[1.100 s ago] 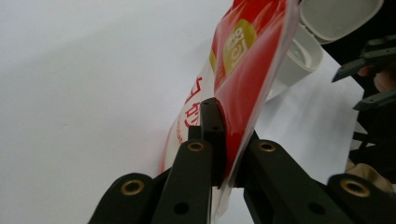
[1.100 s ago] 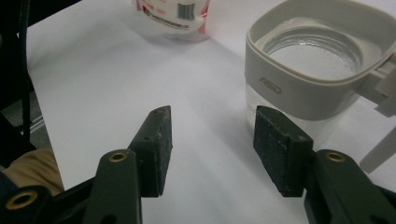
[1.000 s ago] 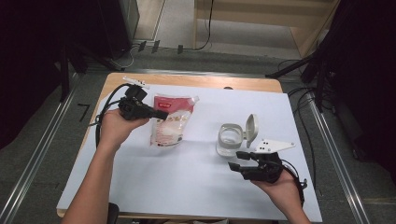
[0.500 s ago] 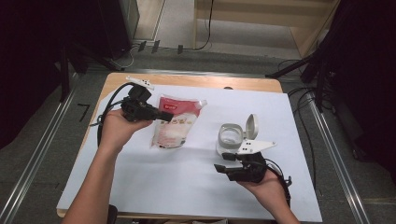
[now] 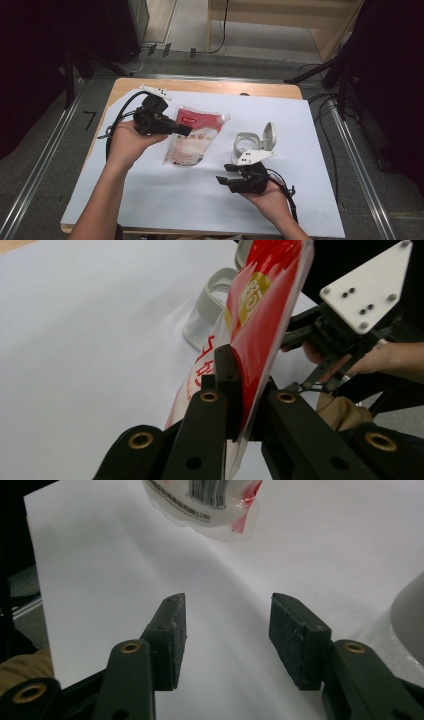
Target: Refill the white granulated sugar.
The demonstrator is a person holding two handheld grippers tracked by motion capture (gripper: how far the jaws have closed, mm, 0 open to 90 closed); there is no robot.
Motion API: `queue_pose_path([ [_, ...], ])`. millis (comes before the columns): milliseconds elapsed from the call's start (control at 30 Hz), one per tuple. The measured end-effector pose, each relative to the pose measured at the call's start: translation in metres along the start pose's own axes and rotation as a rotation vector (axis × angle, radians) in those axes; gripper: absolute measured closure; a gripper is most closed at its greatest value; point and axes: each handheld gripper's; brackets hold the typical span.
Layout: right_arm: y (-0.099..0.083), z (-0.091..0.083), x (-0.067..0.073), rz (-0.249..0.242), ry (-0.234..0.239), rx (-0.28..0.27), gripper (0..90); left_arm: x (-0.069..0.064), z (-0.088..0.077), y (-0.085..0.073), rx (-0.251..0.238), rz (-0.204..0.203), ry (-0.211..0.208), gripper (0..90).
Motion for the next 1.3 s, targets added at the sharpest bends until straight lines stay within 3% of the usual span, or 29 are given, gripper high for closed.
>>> queue_pose_path([
  [300, 0.003, 0.026, 0.0, 0.007, 0.023, 0.026, 51.0, -0.01, 0.0, 0.002, -0.001, 0.001, -0.02, 90.0],
  [867, 0.002, 0.056, 0.003, -0.001, -0.002, -0.009, 52.3, -0.024, 0.001, 0.008, -0.014, -0.029, -0.073, 89.2],
  [1067, 0.0, 0.066, 0.006, -0.015, -0.012, -0.043, 53.7, -0.026, 0.002, 0.009, -0.006, -0.031, -0.094, 88.7],
  [1200, -0.001, 0.069, 0.01, -0.03, -0.023, -0.094, 54.4, -0.025, 0.005, 0.009, -0.002, -0.044, -0.099, 88.6],
  [1300, 0.0, 0.071, 0.016, -0.072, -0.027, -0.14, 55.2, -0.022, 0.006, 0.008, -0.004, -0.067, -0.102, 88.1],
])
Point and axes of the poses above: each handheld gripper's, and its own axes: z roughly forward along the jaws, y roughly out of its top, x roughly to its left, and after that the axes turned 3 degrees about -y, right-handed
